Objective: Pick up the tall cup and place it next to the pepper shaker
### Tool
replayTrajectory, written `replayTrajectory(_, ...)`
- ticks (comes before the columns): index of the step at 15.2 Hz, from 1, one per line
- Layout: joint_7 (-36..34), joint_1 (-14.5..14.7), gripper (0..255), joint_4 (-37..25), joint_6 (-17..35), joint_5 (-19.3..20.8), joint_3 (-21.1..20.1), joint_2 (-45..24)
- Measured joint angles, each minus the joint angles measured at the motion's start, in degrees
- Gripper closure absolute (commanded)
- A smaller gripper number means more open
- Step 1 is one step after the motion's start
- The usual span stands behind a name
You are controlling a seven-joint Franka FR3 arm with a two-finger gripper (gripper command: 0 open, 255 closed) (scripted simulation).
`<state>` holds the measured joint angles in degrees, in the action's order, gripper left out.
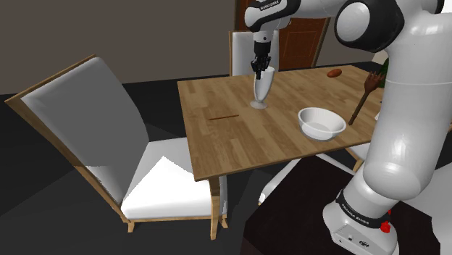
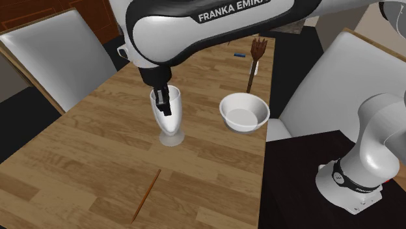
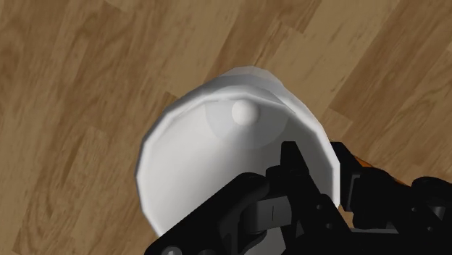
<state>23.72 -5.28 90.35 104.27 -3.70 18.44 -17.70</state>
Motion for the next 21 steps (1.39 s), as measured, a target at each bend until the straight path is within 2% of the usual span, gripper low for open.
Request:
replayTrajectory(12, 0.06, -0.44, 255, -9.23, -9.33, 0.11, 0.22, 0.14)
replayTrajectory(21, 0.28, -1.22, 255, -18.67, -17.08, -0.4, 0.33, -1.58)
